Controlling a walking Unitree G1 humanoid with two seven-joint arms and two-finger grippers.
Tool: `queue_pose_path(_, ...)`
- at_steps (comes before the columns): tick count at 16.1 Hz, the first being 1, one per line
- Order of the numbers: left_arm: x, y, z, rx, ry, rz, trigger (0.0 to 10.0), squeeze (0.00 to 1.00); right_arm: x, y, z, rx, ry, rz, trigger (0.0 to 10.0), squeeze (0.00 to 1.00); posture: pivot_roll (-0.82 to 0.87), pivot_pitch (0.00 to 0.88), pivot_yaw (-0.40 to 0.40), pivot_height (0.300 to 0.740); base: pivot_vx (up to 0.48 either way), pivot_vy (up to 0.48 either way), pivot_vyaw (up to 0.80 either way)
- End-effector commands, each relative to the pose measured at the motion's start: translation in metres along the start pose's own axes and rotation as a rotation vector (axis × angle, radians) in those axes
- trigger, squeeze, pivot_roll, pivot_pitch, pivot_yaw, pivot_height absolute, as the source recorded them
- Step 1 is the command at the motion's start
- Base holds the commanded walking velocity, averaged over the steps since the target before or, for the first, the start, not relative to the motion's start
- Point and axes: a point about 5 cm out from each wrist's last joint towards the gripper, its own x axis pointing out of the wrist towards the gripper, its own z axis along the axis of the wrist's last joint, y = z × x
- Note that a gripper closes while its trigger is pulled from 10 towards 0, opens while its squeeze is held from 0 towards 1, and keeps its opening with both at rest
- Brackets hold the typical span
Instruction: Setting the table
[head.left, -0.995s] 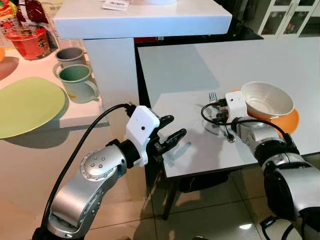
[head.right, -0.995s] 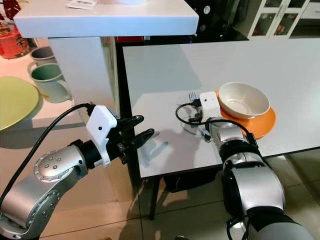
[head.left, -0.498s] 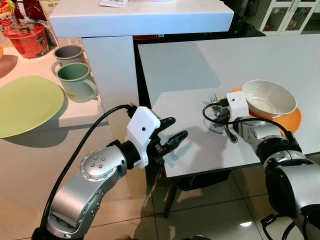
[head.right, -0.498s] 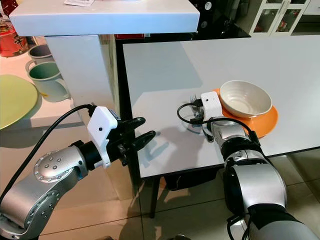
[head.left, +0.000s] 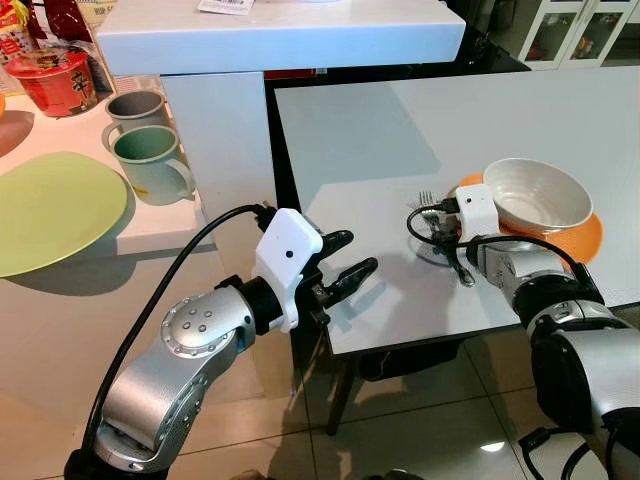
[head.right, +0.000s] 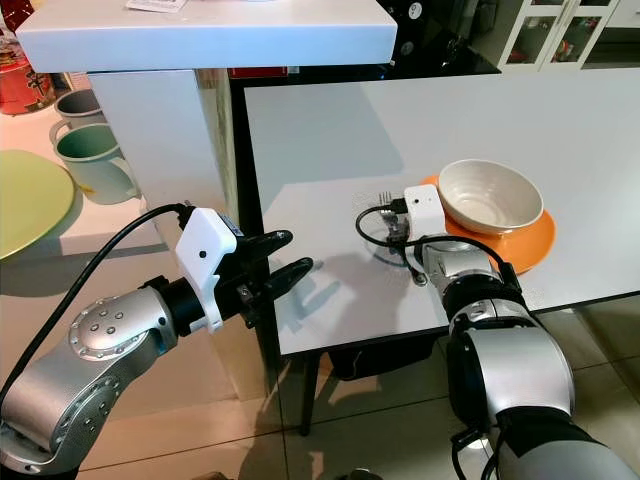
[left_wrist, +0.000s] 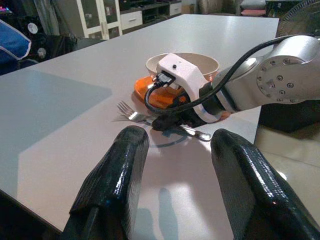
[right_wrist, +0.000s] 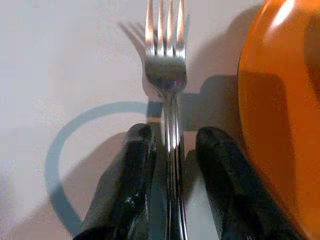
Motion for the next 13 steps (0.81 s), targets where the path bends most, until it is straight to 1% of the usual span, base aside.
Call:
queue_pose_path(1, 0.001, 0.004, 0.002, 0.023, -0.008, 0.022, 10.0, 0.00, -0.003, -0.002, 0.020, -0.039, -0.054, -0.009, 10.0, 0.00, -0.01, 0.025, -0.005, 0.740, 0.000, 0.000, 0.00)
queue_pose_path(2, 0.001, 0.006, 0.003, 0.029, -0.012, 0.043, 10.0, 0.00, -0.004, -0.002, 0.029, -0.039, -0.089, -0.003, 10.0, 0.00, -0.02, 0.016, -0.005, 0.740, 0.000, 0.000, 0.00)
queue_pose_path(3, -0.001, 0.011, 0.004, 0.040, -0.019, 0.094, 10.0, 0.00, -0.008, -0.001, 0.046, -0.025, -0.159, 0.012, 10.0, 0.00, -0.03, 0.003, -0.003, 0.740, 0.000, 0.000, 0.00)
queue_pose_path(4, -0.003, 0.013, 0.004, 0.037, -0.030, 0.125, 10.0, 0.00, -0.011, 0.000, 0.054, -0.029, -0.195, 0.021, 10.0, 0.00, -0.03, 0.000, -0.003, 0.740, 0.000, 0.000, 0.00)
queue_pose_path(5, -0.007, 0.017, 0.008, 0.039, -0.066, 0.173, 10.0, 0.00, -0.019, 0.000, 0.063, -0.096, -0.240, 0.018, 10.0, 0.00, -0.03, 0.000, -0.004, 0.740, 0.000, 0.000, 0.00)
queue_pose_path(6, -0.012, 0.021, 0.010, 0.044, -0.082, 0.215, 10.0, 0.00, -0.033, 0.002, 0.068, -0.170, -0.286, 0.020, 10.0, 0.00, -0.03, 0.000, -0.006, 0.740, 0.000, 0.000, 0.00)
queue_pose_path(7, -0.017, 0.023, 0.011, 0.049, -0.079, 0.244, 10.0, 0.00, -0.046, 0.007, 0.069, -0.165, -0.327, 0.042, 10.0, 0.00, -0.03, 0.000, -0.006, 0.740, 0.000, 0.000, 0.00)
queue_pose_path(9, -0.032, 0.025, 0.012, 0.051, -0.079, 0.308, 10.0, 0.00, -0.086, 0.033, 0.059, -0.043, -0.474, 0.197, 10.0, 0.00, -0.04, 0.000, -0.003, 0.740, 0.000, 0.000, 0.00)
queue_pose_path(10, -0.037, 0.025, 0.012, 0.056, -0.079, 0.324, 10.0, 0.00, -0.095, 0.042, 0.054, -0.003, -0.509, 0.242, 10.0, 0.00, -0.04, 0.000, -0.007, 0.740, 0.000, 0.000, 0.00)
queue_pose_path(11, -0.043, 0.023, 0.012, 0.059, -0.081, 0.346, 10.0, 0.00, -0.110, 0.056, 0.044, 0.085, -0.562, 0.312, 10.0, 0.00, -0.03, 0.000, -0.013, 0.740, 0.000, 0.259, 0.00)
queue_pose_path(12, -0.050, 0.021, 0.012, 0.055, -0.081, 0.369, 10.0, 0.00, -0.124, 0.067, 0.029, 0.156, -0.619, 0.349, 10.0, 0.00, -0.02, 0.000, -0.015, 0.740, 0.000, 0.356, 0.00)
queue_pose_path(13, -0.053, 0.021, 0.012, 0.057, -0.078, 0.381, 10.0, 0.00, -0.132, 0.074, 0.019, 0.146, -0.630, 0.373, 10.0, 0.00, -0.02, 0.000, -0.016, 0.740, 0.000, 0.390, 0.00)
